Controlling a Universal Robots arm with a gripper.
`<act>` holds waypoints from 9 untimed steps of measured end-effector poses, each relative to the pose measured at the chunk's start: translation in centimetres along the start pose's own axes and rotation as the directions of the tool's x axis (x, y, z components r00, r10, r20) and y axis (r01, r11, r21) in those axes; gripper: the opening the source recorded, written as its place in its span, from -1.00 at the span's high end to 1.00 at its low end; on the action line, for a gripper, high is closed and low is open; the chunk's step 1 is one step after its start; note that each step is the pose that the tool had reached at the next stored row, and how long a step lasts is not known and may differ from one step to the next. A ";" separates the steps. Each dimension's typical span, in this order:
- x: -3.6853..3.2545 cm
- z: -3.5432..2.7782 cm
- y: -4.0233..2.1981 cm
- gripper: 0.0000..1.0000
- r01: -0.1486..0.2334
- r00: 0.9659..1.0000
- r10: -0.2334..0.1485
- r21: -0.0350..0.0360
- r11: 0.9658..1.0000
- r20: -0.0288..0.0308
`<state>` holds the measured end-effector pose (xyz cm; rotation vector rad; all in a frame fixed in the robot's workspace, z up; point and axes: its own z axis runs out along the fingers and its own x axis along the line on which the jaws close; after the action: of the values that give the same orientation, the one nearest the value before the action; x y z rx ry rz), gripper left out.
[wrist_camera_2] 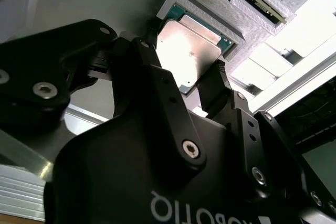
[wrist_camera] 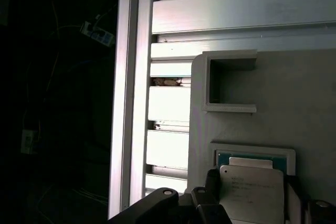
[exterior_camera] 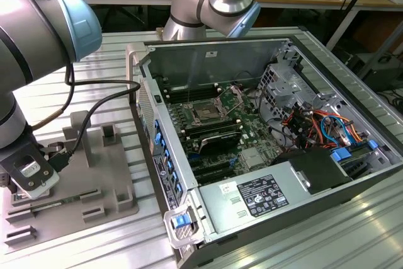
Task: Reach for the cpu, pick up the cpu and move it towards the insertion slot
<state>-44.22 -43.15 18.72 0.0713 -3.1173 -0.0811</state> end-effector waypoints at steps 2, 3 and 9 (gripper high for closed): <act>-0.01 -0.02 0.00 -0.09 0.000 1.000 0.000 0.000 1.000 0.000; -0.02 -0.21 0.01 -0.09 0.000 1.000 0.000 0.000 1.000 0.000; -0.02 -0.60 0.03 -0.09 0.000 1.000 0.000 0.000 1.000 0.000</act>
<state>-44.19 -43.15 19.32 0.0714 -3.1174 -0.0813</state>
